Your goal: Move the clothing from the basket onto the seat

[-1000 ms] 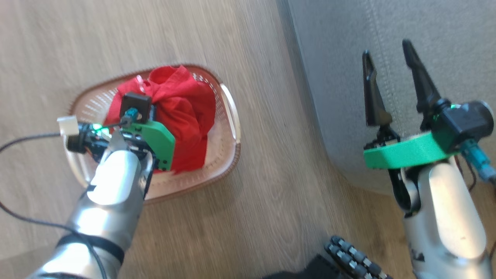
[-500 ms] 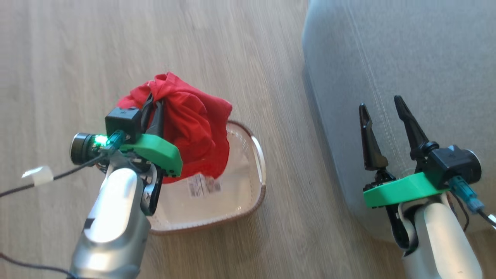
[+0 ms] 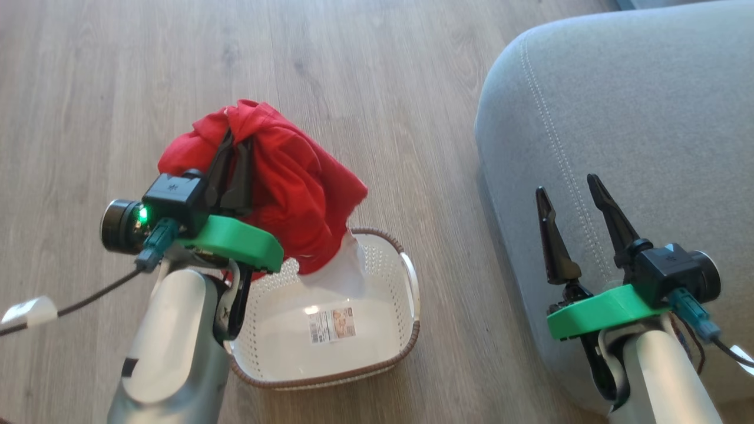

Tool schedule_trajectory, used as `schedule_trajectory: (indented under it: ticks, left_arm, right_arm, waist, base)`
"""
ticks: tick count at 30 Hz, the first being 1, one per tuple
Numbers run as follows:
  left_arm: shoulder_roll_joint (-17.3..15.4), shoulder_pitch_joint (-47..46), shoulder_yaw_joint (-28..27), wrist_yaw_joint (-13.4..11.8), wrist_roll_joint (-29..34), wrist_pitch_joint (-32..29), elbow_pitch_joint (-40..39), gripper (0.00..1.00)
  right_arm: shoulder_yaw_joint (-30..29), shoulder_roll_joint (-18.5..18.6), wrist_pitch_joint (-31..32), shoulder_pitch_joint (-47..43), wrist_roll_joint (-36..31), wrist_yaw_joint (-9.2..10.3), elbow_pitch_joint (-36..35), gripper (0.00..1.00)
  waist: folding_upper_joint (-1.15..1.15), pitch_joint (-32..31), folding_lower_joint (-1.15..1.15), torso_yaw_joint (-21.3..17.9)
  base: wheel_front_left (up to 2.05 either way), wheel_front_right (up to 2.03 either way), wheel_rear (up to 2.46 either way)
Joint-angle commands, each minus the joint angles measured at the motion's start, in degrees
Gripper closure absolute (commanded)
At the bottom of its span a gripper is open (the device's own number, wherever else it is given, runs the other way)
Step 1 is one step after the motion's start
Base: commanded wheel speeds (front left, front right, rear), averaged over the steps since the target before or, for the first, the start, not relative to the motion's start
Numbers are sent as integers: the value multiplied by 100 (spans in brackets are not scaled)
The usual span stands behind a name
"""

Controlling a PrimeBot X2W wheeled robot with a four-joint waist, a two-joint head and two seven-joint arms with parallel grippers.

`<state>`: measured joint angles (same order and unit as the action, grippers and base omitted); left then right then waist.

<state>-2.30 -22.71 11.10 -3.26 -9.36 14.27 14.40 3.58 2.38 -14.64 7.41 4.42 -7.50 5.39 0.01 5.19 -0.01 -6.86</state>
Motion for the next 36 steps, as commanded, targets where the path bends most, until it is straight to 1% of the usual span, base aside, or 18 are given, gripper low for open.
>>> schedule_trajectory:
  ticks: [1, 8, 16, 25, 30, 36]
  left_arm:
    - [-59, -134, -158, -52, -25, 73, -342, 100]
    - [-58, 76, -111, -181, -173, 73, -1007, 100]
    - [-58, 370, -133, -220, -257, 73, -1469, 100]
    - [-58, 503, -251, -62, -356, 73, -1961, 100]
    - [-58, 397, -143, 67, -406, 73, -2077, 100]
    - [-58, 169, -1, 85, -466, 73, -2326, 100]
  right_arm:
    - [136, 50, -36, 53, -37, 1, -173, 0]
    - [93, 50, -36, -52, -56, 1, -205, 0]
    - [72, 50, -36, -190, -84, 1, -238, 0]
    - [33, 50, -36, -264, -82, 1, -255, 0]
    - [30, 50, -36, -266, -76, 1, -254, 0]
    - [44, 50, -36, -282, -81, 1, -242, 0]
  waist:
    - [-1, -76, 1, 9]
    - [-1, -275, 1, 76]
    - [-1, -432, 1, 148]
    - [-1, -515, 1, 126]
    - [-1, -524, 1, 138]
    - [-1, -529, 1, 167]
  base:
    - [0, 0, 0]
    - [0, 0, 0]
    - [0, 0, 0]
    - [0, 0, 0]
    - [0, 0, 0]
    - [0, 0, 0]
